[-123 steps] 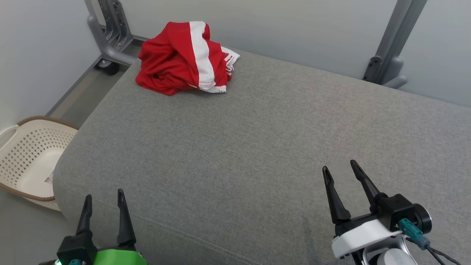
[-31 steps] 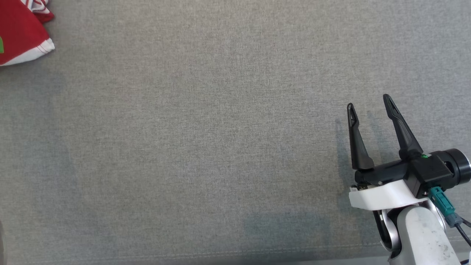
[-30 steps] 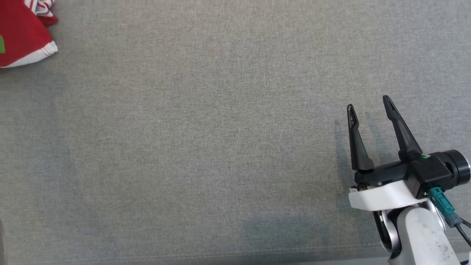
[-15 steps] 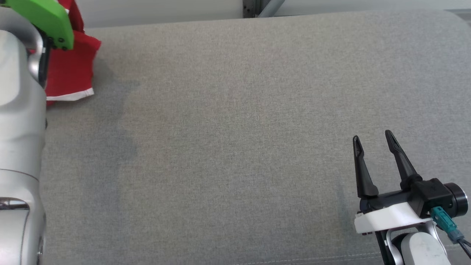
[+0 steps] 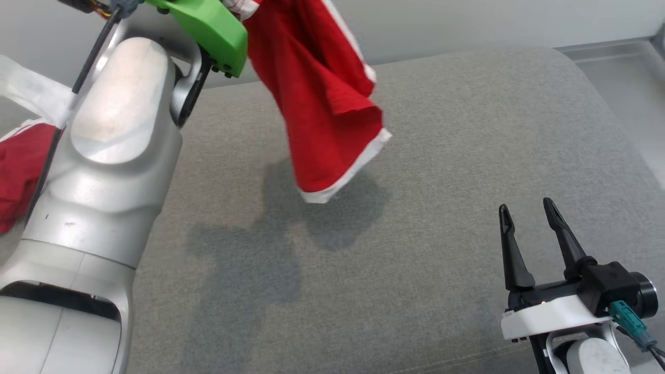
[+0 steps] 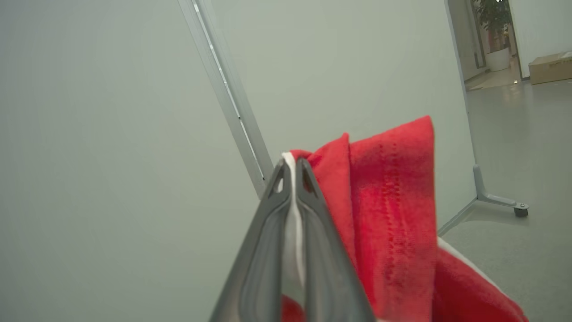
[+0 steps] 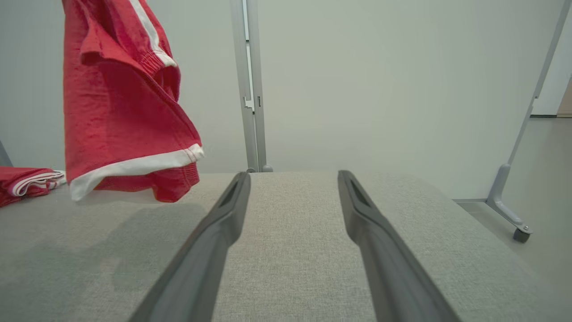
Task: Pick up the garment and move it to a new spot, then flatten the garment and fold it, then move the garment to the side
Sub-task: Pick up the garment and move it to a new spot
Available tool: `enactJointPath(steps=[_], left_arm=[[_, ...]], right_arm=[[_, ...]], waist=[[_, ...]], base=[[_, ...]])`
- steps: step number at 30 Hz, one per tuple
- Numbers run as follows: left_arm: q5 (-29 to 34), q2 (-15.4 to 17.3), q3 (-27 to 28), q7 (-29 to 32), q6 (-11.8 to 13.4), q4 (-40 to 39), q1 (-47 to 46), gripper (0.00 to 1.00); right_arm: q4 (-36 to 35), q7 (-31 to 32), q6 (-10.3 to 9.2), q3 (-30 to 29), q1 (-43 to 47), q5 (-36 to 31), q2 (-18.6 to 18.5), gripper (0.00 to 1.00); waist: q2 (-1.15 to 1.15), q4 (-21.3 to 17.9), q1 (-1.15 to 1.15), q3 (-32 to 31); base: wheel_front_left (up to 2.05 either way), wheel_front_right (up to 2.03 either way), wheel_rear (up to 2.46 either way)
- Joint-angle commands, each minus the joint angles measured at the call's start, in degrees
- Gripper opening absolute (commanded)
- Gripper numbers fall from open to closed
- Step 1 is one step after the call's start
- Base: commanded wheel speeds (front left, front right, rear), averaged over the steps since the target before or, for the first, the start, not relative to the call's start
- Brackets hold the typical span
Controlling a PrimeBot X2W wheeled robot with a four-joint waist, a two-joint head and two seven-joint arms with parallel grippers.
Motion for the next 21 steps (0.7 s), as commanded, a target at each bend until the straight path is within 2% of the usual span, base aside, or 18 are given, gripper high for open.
enactJointPath(steps=[1,8,13,21], left_arm=[[-0.86,-0.11,-0.75,-0.44,-0.03,-1.01,1.08,0.00],[-5.71,1.28,-5.89,-2.98,-0.04,-4.45,4.99,0.00],[-7.60,2.92,-8.51,-3.54,-0.04,-2.50,10.16,0.00],[-11.75,9.77,-17.59,-3.74,-0.05,0.65,21.66,0.00]], right_arm=[[-0.15,-0.22,-0.04,0.04,-0.14,0.58,-0.15,1.00],[-0.27,-0.22,-0.04,0.47,-1.76,1.49,-0.13,1.00],[-0.17,-0.22,-0.05,0.61,-2.24,1.92,-0.14,1.00],[0.21,-0.22,-0.05,-0.58,-1.64,1.78,-0.14,1.00]], waist=[[0.00,-3.22,0.00,0.90],[0.00,-6.46,0.00,4.56],[0.00,-7.42,0.00,5.78],[0.00,-7.93,0.00,6.47]], base=[[0.00,0.00,0.00],[0.00,0.00,0.00],[0.00,0.00,0.00],[0.00,0.00,0.00]])
